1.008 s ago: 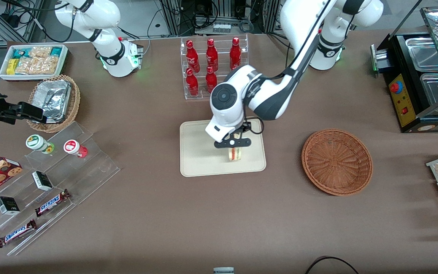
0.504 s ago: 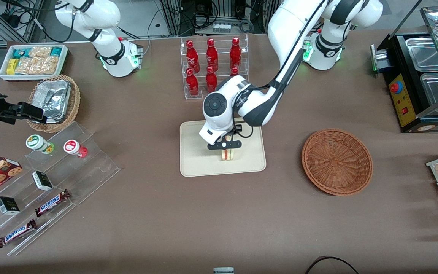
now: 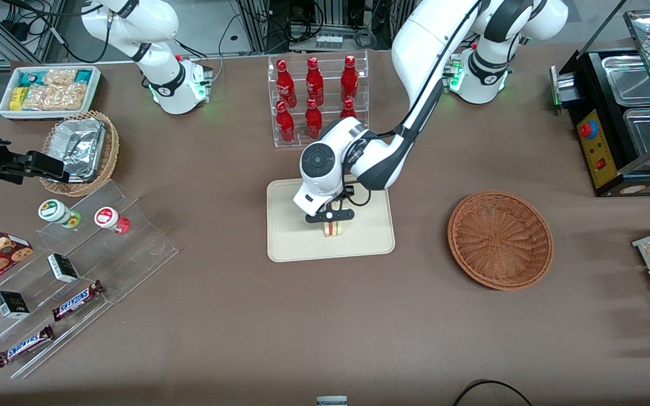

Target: Place sandwich from basket to tray

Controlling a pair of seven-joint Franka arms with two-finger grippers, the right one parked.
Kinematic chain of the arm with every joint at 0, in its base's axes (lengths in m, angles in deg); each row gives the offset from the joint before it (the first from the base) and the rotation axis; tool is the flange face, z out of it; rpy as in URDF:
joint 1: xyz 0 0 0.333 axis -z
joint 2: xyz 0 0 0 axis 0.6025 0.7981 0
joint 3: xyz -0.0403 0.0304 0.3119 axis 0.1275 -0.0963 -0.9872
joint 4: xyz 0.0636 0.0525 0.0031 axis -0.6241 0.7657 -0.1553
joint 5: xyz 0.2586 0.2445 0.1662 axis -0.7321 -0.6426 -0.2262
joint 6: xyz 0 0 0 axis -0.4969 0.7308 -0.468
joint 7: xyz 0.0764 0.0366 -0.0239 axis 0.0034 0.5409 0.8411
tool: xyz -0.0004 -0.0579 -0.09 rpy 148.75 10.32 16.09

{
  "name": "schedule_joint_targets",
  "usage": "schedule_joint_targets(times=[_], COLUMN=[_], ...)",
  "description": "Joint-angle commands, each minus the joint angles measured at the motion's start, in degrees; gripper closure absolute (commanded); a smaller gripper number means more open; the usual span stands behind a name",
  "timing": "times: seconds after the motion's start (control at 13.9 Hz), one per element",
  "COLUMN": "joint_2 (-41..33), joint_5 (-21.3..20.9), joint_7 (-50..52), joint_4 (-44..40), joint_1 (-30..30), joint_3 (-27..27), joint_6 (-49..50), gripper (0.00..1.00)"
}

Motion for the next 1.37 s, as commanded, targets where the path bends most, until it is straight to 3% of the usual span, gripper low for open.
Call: schedule_joint_targets(times=[0.0, 0.07, 0.5, 0.94, 1.3], joint_2=[0.12, 0.12, -4.35, -16.39, -24.74], joint_5=[0.76, 0.68, 0.5, 0.06, -3.79], joint_7=[0.88, 0.18, 0.35, 0.0, -3.05], joint_4=[-0.02, -0.02, -0.81, -0.72, -0.55], joint_1=[1.24, 1.24, -0.16, -8.86, -16.24], joint_3=[-0.86, -0.86, -1.38, -1.82, -1.83], joint_6=[0.16, 0.33, 3.93, 13.24, 21.06], gripper=[0.59, 0.01, 0.0, 0.0, 0.0])
